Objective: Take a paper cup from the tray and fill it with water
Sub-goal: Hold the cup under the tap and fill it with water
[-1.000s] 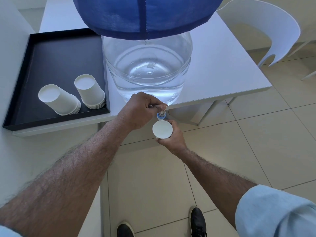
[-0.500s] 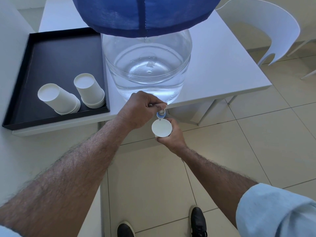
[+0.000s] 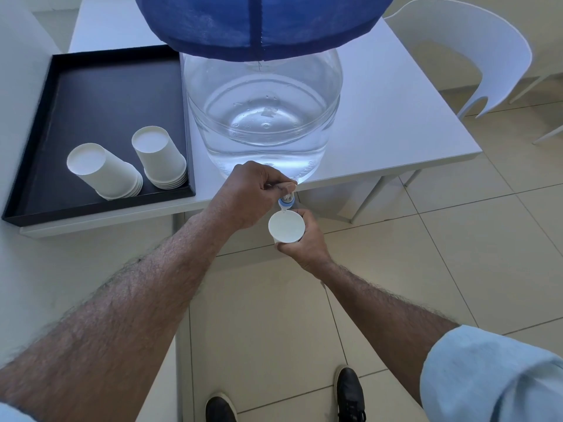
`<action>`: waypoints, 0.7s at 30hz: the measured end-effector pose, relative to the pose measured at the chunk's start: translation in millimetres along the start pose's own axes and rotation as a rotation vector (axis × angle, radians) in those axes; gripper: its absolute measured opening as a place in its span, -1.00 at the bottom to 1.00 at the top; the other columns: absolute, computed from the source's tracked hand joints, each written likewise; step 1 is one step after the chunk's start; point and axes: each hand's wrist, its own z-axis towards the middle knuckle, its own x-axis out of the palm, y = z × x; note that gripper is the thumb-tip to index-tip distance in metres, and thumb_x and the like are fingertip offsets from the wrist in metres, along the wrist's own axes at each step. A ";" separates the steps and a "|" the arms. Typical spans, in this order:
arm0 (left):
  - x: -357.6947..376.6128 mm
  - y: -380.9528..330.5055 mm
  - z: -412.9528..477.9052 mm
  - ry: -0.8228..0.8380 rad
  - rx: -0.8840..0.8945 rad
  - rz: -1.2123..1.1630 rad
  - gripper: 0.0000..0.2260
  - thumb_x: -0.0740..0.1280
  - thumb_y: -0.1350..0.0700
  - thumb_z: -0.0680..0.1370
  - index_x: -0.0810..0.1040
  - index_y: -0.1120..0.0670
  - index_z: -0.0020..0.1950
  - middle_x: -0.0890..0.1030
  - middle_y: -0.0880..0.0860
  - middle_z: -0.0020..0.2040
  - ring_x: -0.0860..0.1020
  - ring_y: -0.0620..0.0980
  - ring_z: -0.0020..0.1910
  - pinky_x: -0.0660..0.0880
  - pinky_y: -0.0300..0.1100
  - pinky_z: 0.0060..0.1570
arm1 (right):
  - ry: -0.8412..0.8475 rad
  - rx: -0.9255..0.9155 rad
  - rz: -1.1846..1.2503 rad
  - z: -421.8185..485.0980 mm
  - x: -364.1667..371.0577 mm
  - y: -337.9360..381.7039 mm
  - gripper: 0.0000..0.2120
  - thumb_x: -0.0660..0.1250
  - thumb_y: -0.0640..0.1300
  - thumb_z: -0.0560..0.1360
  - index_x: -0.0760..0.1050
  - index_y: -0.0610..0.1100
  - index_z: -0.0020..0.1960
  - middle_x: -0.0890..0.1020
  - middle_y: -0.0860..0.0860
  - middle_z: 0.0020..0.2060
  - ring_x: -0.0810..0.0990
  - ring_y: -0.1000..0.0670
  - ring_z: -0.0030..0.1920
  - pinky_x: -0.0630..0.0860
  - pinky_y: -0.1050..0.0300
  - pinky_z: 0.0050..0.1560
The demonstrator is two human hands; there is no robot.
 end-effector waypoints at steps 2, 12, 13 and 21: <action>0.8 0.3 -0.4 0.000 -0.004 0.006 -0.86 0.38 0.06 0.53 0.71 0.01 0.03 0.70 -0.15 -0.09 0.65 -0.11 0.00 0.58 -0.15 0.08 | 0.002 -0.004 -0.003 -0.3 -0.1 1.1 -0.36 0.58 -0.27 0.21 0.40 0.07 0.17 0.56 0.03 0.08 0.57 -0.04 0.11 0.54 0.22 -0.03; -0.3 1.4 -5.0 0.004 0.086 0.079 -0.85 0.39 0.09 0.53 0.71 0.01 0.05 0.73 -0.06 -0.01 0.66 -0.11 0.00 0.58 -0.05 0.11 | 0.005 0.012 0.003 2.0 -2.5 6.8 -0.40 0.57 -0.25 0.23 0.42 0.04 0.18 0.56 0.11 0.03 0.57 0.04 0.04 0.53 0.32 -0.11; -0.3 1.3 -5.8 0.003 0.104 0.084 -0.85 0.39 0.11 0.53 0.71 0.03 0.06 0.73 -0.04 0.01 0.66 -0.11 0.02 0.57 -0.05 0.12 | 0.004 0.015 0.003 2.7 -2.9 7.6 -0.40 0.56 -0.25 0.23 0.43 0.02 0.19 0.57 0.09 0.03 0.58 0.03 0.03 0.55 0.28 -0.10; 10.0 12.0 -20.9 -0.095 0.417 0.264 -0.83 0.38 0.17 0.54 0.69 0.12 0.09 0.70 0.04 0.13 0.63 -0.06 0.18 0.59 -0.03 0.13 | 0.007 0.034 -0.010 5.7 -6.9 15.3 -0.41 0.55 -0.29 0.26 0.40 0.09 0.15 0.54 0.21 -0.07 0.53 0.37 -0.13 0.48 0.45 -0.21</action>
